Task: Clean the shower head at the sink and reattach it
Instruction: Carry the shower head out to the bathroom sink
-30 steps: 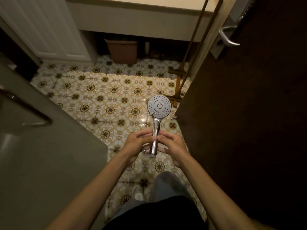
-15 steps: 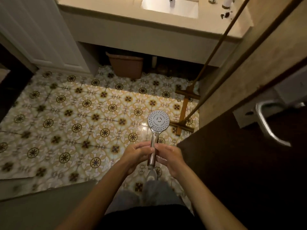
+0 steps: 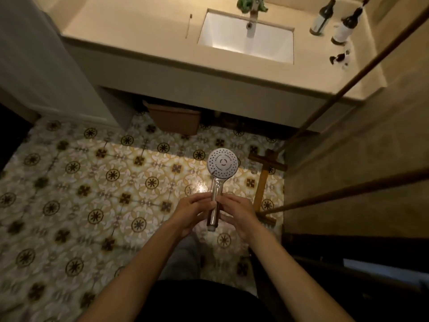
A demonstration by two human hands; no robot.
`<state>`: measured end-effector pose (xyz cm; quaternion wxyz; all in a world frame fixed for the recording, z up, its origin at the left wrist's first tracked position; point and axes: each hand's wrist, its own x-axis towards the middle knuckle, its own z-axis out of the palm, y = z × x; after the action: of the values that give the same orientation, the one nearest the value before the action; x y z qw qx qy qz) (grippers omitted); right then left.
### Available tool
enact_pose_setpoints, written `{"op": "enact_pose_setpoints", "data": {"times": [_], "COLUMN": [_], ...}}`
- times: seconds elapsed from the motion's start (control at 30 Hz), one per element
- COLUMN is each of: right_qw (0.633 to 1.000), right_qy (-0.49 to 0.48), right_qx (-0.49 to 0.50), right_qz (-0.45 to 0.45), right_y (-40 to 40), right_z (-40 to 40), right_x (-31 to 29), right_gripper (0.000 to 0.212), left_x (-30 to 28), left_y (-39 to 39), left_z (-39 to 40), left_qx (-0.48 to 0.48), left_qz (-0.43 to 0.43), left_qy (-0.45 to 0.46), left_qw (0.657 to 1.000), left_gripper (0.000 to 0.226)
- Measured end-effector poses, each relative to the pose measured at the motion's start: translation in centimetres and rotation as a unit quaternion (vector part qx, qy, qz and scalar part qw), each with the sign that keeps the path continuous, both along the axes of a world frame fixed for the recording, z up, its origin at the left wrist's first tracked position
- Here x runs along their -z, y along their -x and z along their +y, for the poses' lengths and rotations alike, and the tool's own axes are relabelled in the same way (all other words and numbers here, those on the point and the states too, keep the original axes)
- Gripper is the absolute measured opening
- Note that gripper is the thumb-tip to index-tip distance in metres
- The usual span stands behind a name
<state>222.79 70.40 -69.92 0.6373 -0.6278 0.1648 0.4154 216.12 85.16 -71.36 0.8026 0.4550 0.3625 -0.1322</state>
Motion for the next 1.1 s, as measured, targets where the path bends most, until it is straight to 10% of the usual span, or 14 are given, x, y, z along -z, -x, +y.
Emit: {"op": "enact_pose_setpoints", "data": {"times": [0.43, 1.1], "right_qw": [0.997, 0.985], "right_qy": [-0.01, 0.025], "right_qx": [0.072, -0.144], "right_qz": [0.001, -0.093], "right_y": [-22.7, -54.2], "right_z": [13.0, 26.3], "right_x": [-2.6, -1.9], "right_gripper": [0.021, 0.016], "left_x": [-2.2, -2.0], "left_y": [-24.3, -53.1], "left_z": [13.6, 26.6], "left_qx": [0.032, -0.032], "left_qz": [-0.006, 0.017], "left_qy": [-0.008, 0.018], "left_qw": [0.999, 0.999], "left_gripper": [0.032, 0.037]}}
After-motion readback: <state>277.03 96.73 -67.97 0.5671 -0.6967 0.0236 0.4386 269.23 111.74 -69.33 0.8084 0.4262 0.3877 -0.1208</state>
